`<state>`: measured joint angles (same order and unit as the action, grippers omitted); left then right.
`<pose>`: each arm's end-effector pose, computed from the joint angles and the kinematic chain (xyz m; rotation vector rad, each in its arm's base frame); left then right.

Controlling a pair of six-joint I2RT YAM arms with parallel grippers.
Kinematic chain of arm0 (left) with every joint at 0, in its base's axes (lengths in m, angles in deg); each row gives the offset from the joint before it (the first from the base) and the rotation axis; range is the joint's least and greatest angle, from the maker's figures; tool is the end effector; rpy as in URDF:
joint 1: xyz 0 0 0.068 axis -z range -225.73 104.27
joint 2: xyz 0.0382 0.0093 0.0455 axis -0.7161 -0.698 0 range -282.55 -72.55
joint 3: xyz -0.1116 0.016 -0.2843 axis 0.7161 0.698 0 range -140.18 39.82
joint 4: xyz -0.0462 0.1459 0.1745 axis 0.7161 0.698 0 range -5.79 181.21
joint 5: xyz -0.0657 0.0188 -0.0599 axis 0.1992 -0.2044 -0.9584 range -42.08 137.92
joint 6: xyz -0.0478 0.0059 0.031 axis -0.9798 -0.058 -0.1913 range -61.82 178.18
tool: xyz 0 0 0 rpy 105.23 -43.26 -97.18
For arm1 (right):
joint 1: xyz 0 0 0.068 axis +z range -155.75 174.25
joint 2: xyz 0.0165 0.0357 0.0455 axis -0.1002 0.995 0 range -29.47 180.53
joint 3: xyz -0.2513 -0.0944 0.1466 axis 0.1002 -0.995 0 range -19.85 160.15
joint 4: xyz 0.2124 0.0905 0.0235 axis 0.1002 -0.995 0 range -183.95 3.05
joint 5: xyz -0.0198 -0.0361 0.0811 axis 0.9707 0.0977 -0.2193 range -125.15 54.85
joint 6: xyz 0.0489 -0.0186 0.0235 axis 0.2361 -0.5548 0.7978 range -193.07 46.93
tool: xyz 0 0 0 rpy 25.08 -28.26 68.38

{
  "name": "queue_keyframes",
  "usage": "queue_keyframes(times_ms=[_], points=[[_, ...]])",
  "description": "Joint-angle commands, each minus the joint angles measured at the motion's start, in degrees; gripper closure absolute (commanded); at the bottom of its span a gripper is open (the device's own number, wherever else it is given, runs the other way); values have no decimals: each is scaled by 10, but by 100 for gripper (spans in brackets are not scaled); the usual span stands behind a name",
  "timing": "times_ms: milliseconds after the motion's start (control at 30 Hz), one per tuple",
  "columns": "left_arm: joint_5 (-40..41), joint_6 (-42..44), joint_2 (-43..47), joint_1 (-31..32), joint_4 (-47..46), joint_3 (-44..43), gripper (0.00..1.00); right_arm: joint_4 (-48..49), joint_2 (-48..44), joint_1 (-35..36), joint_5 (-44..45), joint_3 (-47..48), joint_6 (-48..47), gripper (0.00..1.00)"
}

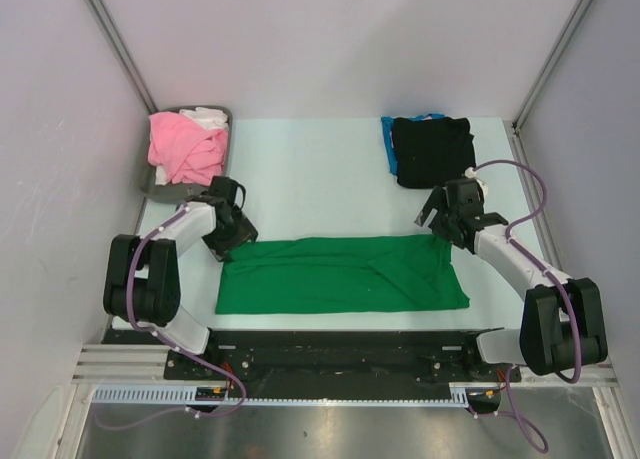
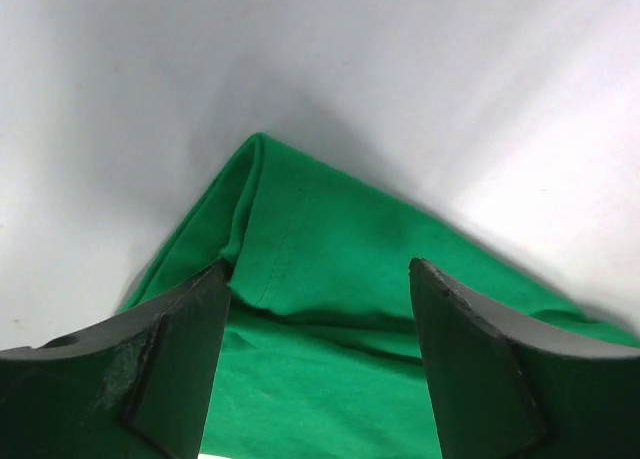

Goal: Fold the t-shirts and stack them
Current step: Fold the tshirt

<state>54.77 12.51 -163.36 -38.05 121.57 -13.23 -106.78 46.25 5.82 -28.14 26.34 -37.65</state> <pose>0.2574 -0.0299 0.2179 -0.9507 2.6934 -0.0146 0.2324 0.0424 0.2626 0.5572 2.3714 0.2228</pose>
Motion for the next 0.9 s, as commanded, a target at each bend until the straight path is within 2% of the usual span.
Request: queue_keyframes(times_ms=[0, 300, 600, 700, 733, 800, 833, 867], points=[[-16, -19, 3, -5, 3, -48, 24, 25, -7, -8, -11, 1, -15, 11], [-20, -20, -2, -5, 11, -61, 24, 32, 11, -12, -21, -1, -15, 11], [-7, -15, -37, -28, -14, -29, 25, 40, 14, -14, -26, -15, -18, 11], [-16, -14, -33, -39, -30, -16, 48, 42, 13, -15, -27, -15, -18, 12], [-18, -13, -32, -42, -37, -8, 66, 42, 12, -15, -27, -15, -19, 12], [-19, -12, -28, -48, -38, -5, 82, 45, 13, -15, -28, -17, -18, 14], [-18, -11, -28, -50, -36, -5, 94, 45, 12, -14, -28, -17, -18, 14], [-14, -10, -28, -52, -34, -5, 98, 47, 13, -15, -28, -19, -17, 15]])
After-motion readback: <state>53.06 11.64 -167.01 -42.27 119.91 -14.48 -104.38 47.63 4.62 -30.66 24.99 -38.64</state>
